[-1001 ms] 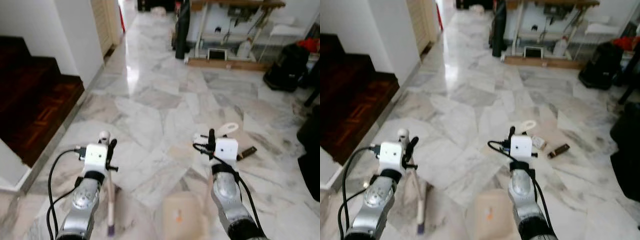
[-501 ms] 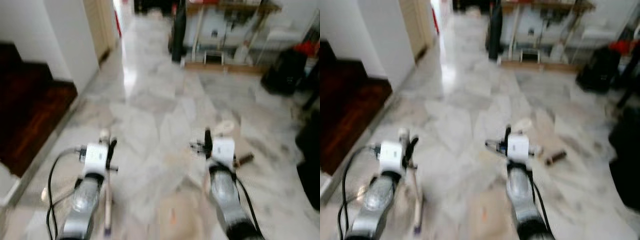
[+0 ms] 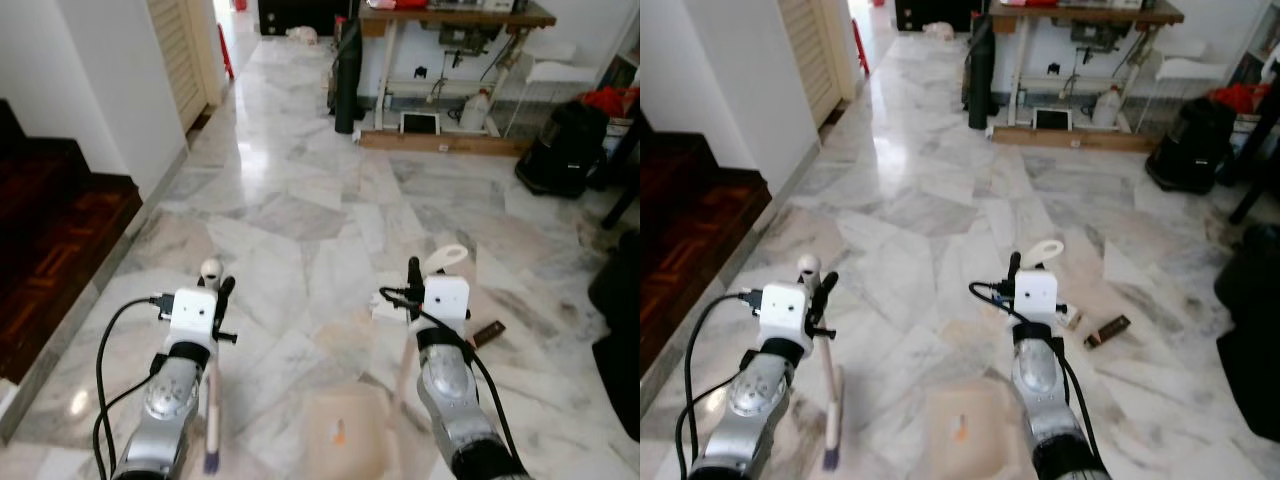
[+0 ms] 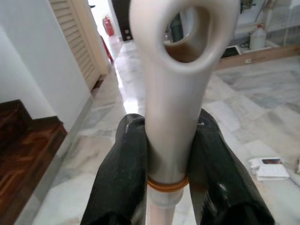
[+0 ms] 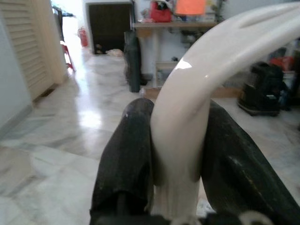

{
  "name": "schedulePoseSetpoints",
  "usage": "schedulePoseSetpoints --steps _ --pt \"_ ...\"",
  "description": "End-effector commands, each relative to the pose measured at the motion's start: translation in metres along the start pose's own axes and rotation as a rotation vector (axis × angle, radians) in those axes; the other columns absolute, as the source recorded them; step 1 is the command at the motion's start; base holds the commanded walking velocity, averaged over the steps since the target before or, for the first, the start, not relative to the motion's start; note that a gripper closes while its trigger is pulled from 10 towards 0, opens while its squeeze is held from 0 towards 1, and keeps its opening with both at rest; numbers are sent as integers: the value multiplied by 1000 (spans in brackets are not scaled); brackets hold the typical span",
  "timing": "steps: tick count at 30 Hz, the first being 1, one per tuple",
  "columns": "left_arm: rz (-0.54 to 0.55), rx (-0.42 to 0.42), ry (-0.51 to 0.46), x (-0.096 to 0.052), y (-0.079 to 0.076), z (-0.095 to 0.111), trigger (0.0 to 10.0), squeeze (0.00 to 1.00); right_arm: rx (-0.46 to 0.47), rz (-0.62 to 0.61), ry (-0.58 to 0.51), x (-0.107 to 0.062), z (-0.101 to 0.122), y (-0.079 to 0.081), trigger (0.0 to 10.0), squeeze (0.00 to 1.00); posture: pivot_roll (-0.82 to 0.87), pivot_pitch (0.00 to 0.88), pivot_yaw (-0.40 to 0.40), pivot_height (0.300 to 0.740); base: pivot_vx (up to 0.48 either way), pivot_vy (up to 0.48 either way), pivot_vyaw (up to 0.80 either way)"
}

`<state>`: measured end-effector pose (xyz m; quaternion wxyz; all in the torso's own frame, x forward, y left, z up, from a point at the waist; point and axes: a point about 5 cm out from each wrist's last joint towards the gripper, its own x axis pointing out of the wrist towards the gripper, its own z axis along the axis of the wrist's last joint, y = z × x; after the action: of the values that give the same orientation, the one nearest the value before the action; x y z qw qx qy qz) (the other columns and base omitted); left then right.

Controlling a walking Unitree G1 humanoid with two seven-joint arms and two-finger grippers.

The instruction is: Sweep floor

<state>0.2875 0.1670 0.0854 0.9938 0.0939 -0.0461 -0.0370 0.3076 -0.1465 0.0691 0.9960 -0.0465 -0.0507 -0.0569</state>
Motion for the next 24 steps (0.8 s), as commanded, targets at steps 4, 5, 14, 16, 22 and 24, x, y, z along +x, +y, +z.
schedulePoseSetpoints --steps 4,5,14,16,22,24 --pt "17 11 -37 2 7 7 10000 0 -14 22 -54 8 12 3 10000 0 113 3 8 740 304 0 0" --pt "18 12 -37 2 7 7 10000 0 -13 23 -53 8 12 3 10000 0 113 3 8 740 304 0 0" --pt "23 10 -38 3 7 8 10000 0 -10 27 -53 8 13 3 10000 0 113 10 5 740 303 0 0" --pt "24 9 -38 3 7 8 10000 0 -11 25 -55 9 13 3 10000 0 114 14 6 740 304 0 0" --pt "25 12 -38 2 7 8 10000 0 -9 24 -55 9 13 3 10000 0 114 18 6 740 301 0 0" --pt "26 12 -38 2 7 8 10000 0 -7 19 -57 9 14 2 10000 0 114 21 8 740 304 0 0"
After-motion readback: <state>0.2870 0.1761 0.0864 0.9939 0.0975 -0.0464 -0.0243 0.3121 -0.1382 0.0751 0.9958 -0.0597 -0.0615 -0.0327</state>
